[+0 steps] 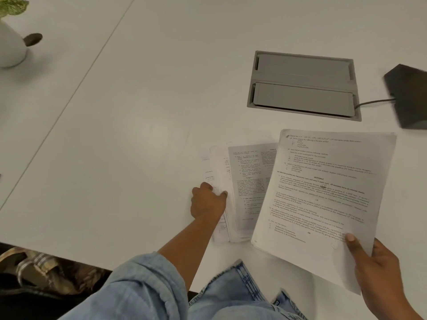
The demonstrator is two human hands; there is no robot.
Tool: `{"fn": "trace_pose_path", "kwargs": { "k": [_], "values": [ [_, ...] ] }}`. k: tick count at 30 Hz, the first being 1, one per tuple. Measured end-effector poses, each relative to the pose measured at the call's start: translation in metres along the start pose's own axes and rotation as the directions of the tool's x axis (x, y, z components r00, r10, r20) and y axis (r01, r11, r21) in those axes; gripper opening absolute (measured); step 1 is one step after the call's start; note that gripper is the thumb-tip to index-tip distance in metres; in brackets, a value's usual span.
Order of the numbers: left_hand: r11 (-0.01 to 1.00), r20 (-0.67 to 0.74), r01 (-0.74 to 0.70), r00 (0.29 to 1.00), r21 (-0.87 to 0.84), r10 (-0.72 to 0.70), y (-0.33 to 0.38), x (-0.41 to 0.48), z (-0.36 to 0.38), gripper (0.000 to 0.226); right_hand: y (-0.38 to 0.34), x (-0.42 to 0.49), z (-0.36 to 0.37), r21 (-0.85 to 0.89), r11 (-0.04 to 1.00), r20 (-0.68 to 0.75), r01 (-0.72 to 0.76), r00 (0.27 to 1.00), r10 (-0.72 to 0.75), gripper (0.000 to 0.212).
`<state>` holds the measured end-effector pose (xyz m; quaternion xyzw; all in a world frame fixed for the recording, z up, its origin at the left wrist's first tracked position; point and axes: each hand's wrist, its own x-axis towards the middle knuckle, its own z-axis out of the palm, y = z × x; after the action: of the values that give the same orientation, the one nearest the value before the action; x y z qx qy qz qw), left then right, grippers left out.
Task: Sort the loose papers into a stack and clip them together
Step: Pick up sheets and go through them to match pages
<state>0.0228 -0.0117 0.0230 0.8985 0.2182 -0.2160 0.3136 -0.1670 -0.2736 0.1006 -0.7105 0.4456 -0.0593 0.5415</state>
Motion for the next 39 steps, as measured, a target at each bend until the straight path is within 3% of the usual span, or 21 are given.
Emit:
{"fn": "trace_pose_path", "kwargs": {
  "k": [3,7,9,16,18,22,28,31,35,39],
  "values": [
    [0.954,-0.077,0.020,0.997,0.299,0.003,0.011,-0.007,0.008,0.074,0.001,0.000,-0.001,-0.001,1.000,-0.014,-0.007,1.000,0.007,0.015],
    [0.913,-0.146,-0.039,0.984,0.406,0.106,0.018,-0.013,0.020,0.068,0.000,-0.002,-0.004,0.007,1.000,-0.025,-0.005,1.000,0.006,0.014],
    [0.940,-0.088,-0.061,0.991,0.335,0.096,0.020,-0.014,0.023,0.061,0.000,-0.003,-0.006,0.015,1.000,-0.028,-0.007,1.000,0.008,0.015],
    [0.998,0.102,0.070,0.992,0.004,-0.070,0.028,-0.010,0.017,0.040,-0.002,-0.006,-0.011,-0.002,1.000,-0.030,-0.018,0.999,0.018,0.014],
    [0.994,0.078,0.101,0.992,-0.042,-0.097,0.030,-0.012,0.016,0.048,-0.003,-0.008,-0.012,-0.010,1.000,-0.034,-0.015,0.999,0.014,0.014],
    [0.993,-0.070,0.113,0.991,0.038,-0.110,0.032,-0.020,0.021,0.073,-0.005,-0.010,-0.013,-0.022,1.000,-0.040,-0.014,0.999,0.013,0.012],
    [0.953,-0.061,0.181,0.978,-0.242,-0.201,0.032,-0.019,0.026,0.067,-0.006,-0.012,-0.015,-0.039,0.999,-0.066,-0.001,0.998,-0.002,0.011],
    [0.932,-0.015,0.174,0.982,-0.316,-0.189,0.027,-0.011,0.026,0.052,-0.005,-0.012,-0.017,-0.041,0.999,-0.065,-0.014,0.998,0.011,0.011],
    [0.923,0.019,0.112,0.993,-0.368,-0.113,0.019,-0.004,0.024,0.013,-0.003,-0.012,-0.017,-0.034,0.999,-0.057,-0.008,0.998,0.006,0.014],
    [0.926,-0.003,0.039,0.999,-0.377,-0.043,0.009,-0.007,0.020,0.042,-0.004,-0.011,-0.017,-0.011,1.000,-0.046,-0.008,0.999,0.008,0.013]
  ]
}}
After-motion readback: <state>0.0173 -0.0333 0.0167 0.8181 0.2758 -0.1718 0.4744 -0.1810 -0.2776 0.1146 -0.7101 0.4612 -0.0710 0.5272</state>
